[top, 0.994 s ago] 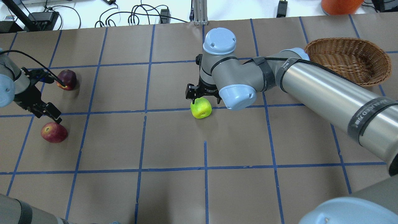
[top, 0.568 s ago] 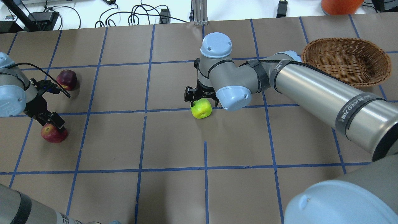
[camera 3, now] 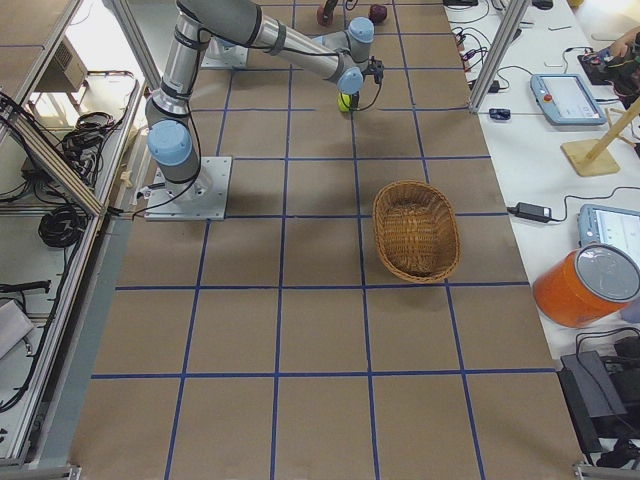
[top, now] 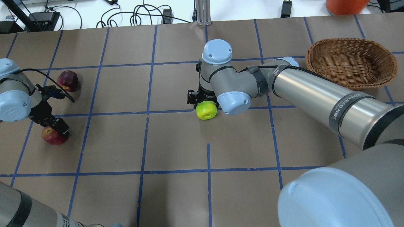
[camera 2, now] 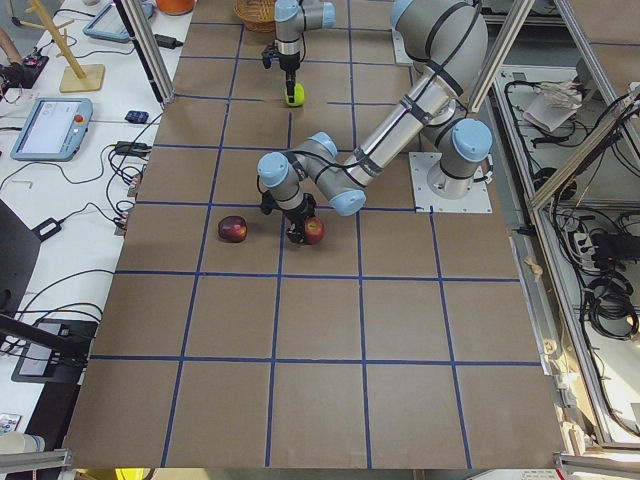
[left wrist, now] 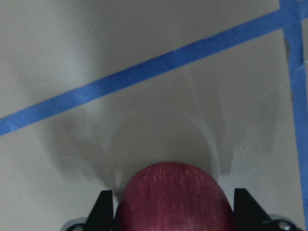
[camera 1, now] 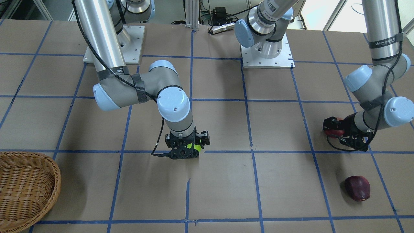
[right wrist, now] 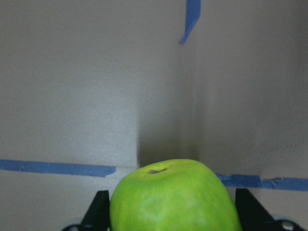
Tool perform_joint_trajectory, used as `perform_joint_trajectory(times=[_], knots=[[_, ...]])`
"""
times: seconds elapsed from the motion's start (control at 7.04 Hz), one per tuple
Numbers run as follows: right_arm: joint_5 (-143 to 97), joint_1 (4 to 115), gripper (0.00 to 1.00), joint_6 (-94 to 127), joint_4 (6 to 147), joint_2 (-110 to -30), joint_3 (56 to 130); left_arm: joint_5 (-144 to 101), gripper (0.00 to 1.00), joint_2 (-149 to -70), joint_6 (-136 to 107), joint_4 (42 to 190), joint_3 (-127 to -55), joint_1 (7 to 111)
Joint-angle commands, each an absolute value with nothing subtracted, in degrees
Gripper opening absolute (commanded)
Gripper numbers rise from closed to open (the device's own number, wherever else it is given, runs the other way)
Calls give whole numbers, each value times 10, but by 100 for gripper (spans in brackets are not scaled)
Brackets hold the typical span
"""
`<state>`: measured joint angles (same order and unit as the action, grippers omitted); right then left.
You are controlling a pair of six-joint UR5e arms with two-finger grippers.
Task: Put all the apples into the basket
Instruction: 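Grasp the green apple with right gripper while left grasps the red apple, then lift green apple over basket with right while left carries red apple toward table center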
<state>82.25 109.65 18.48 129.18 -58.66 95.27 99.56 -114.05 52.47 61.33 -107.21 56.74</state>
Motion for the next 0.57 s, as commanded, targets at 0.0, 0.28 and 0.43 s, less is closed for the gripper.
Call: perform_joint_trajectory(times=[0.0,0.28,0.43], knots=[[826,1081,0,182,1287,-620,948,995,14,-1131,511,621,-1061,577],[882,989,0,164,1175,-694,926,968,14,-1118,382,668,-1012,641],[896,910,0,109,1120,-704,893,963,14,-1112,303,699,-992,680]])
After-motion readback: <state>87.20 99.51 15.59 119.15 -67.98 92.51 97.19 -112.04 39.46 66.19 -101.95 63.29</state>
